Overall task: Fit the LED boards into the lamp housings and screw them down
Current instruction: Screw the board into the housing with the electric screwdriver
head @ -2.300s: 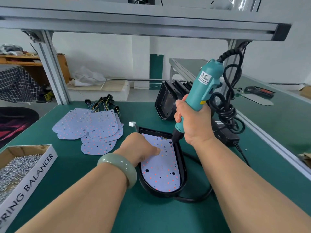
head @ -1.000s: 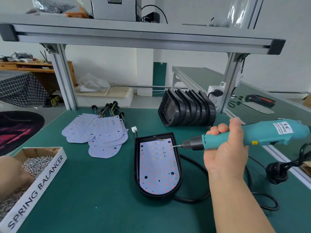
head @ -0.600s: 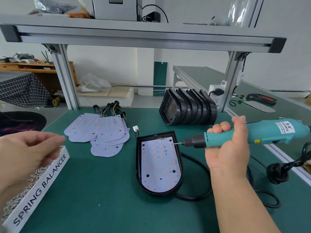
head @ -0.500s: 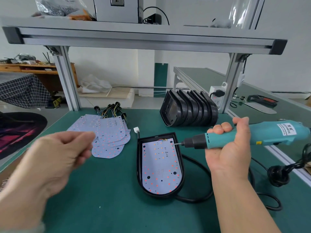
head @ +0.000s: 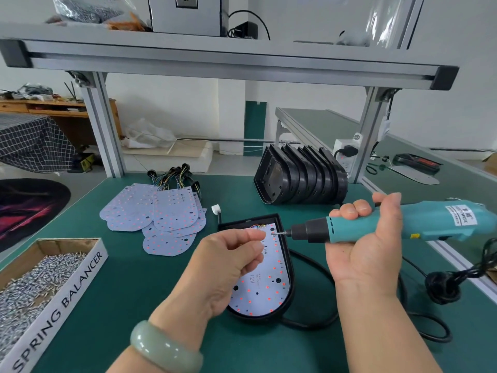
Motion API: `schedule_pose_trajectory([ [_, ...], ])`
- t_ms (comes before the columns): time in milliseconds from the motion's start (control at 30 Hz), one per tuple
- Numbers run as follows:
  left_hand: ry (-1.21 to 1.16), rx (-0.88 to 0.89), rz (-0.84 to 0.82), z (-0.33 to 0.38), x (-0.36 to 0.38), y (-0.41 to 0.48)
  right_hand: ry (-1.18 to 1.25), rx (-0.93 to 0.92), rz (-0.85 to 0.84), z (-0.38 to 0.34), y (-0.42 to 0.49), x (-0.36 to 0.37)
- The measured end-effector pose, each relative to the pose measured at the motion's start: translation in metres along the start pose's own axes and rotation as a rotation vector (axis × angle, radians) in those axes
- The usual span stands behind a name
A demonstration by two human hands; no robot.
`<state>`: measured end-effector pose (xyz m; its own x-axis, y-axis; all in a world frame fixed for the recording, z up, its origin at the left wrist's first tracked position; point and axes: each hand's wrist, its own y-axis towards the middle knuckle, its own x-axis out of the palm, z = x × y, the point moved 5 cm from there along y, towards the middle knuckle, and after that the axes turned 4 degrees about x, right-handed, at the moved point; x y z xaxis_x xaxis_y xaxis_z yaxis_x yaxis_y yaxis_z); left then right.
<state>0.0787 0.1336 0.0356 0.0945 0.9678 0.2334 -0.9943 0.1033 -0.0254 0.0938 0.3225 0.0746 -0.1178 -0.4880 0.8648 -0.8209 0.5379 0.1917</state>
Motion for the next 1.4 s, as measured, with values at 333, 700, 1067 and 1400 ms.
schedule_pose_trajectory([
  [333,0.16,0.14,0.045,0.009,0.005,0.002,0.024,0.056,-0.013,0.006,-0.006,0.006],
  [700,0.268,0.182,-0.003,0.012,0.002,0.0,0.051,0.09,-0.007,0.008,-0.007,0.007],
  [1067,0.263,0.271,0.003,0.011,0.004,-0.003,0.11,0.104,-0.037,0.01,-0.01,0.014],
  [1400,0.207,0.298,-0.014,0.012,0.006,-0.003,0.115,0.089,-0.002,0.007,-0.01,0.01],
])
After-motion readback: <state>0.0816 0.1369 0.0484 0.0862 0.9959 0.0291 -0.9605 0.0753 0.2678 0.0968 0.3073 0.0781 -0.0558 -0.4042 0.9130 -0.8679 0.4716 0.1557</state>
